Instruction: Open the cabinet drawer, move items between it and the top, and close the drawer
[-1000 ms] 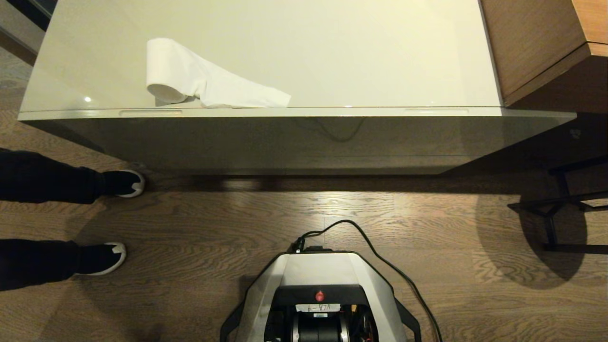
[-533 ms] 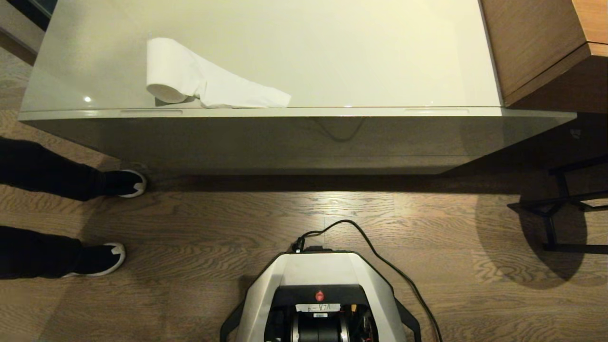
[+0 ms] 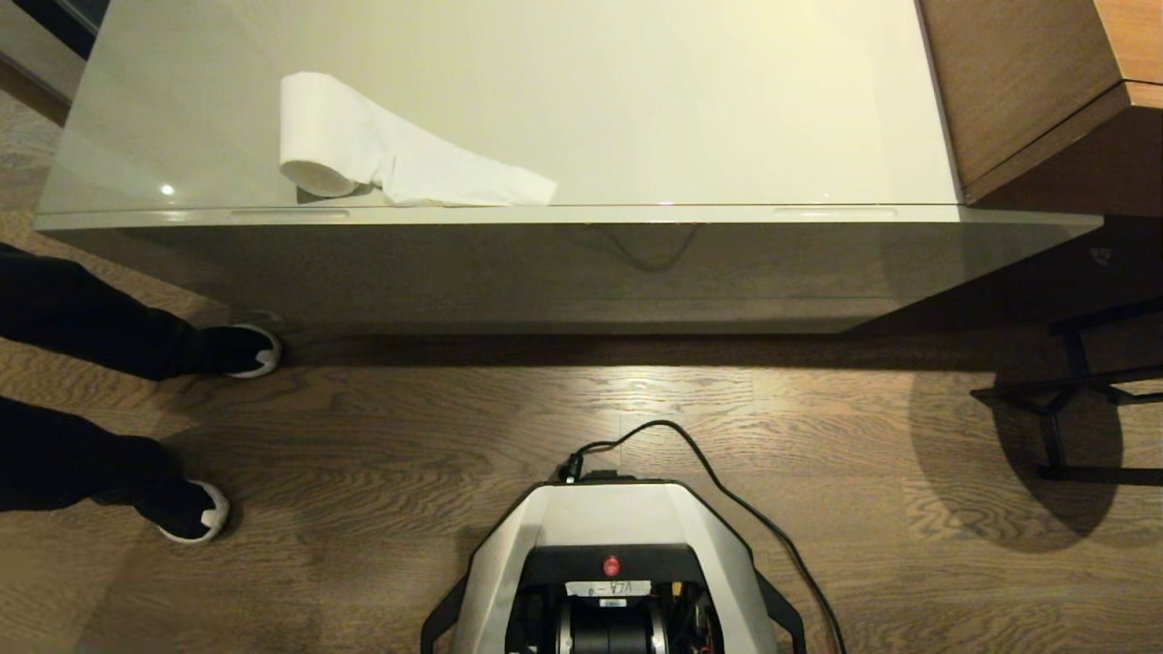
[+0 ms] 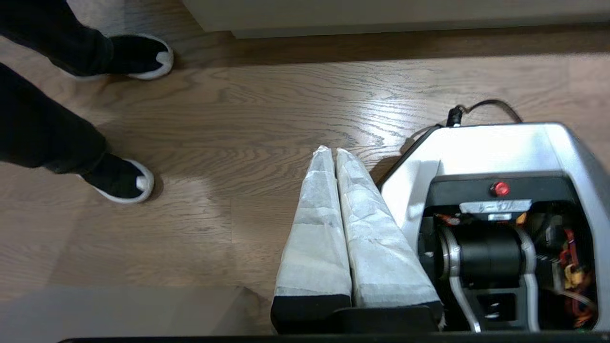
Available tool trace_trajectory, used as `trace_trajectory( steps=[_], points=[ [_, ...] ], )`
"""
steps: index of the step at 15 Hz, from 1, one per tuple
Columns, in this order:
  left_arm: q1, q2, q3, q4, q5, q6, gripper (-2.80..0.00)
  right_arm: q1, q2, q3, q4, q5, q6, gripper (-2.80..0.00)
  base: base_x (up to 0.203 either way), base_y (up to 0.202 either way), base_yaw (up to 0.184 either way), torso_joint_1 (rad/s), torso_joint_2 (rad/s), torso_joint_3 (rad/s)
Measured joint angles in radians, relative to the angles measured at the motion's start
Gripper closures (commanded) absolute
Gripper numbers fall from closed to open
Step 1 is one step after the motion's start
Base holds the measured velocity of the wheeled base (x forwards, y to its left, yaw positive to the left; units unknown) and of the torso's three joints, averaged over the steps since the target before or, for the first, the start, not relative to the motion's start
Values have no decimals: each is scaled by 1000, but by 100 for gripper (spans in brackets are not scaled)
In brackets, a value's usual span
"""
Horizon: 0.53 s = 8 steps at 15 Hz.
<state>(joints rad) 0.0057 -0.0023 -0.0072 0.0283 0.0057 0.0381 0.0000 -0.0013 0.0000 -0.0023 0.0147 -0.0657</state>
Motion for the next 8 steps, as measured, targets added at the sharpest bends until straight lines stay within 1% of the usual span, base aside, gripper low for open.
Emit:
trace_trajectory(
  steps=[1,2,3,5,6,7,8],
  points=[
    [0,0,0,-2,-1,6,0,0,0,0,1,0,1,0,0,0,0,0,0,0],
    [0,0,0,-2,-1,-27,0,0,0,0,1,-1,13,0,0,0,0,0,0,0],
    [0,0,1,-2,-1,-95,0,0,0,0,1,-1,16,0,0,0,0,0,0,0],
    [0,0,1,-3,-2,-331,0,0,0,0,2,-3,28,0,0,0,0,0,0,0],
    [0,0,2,-4,-2,-410,0,0,0,0,2,-3,29,0,0,0,0,0,0,0],
    [0,0,3,-5,-2,-424,0,0,0,0,2,-3,29,0,0,0,0,0,0,0],
    [0,0,4,-7,-2,-391,0,0,0,0,2,-3,29,0,0,0,0,0,0,0]
  ],
)
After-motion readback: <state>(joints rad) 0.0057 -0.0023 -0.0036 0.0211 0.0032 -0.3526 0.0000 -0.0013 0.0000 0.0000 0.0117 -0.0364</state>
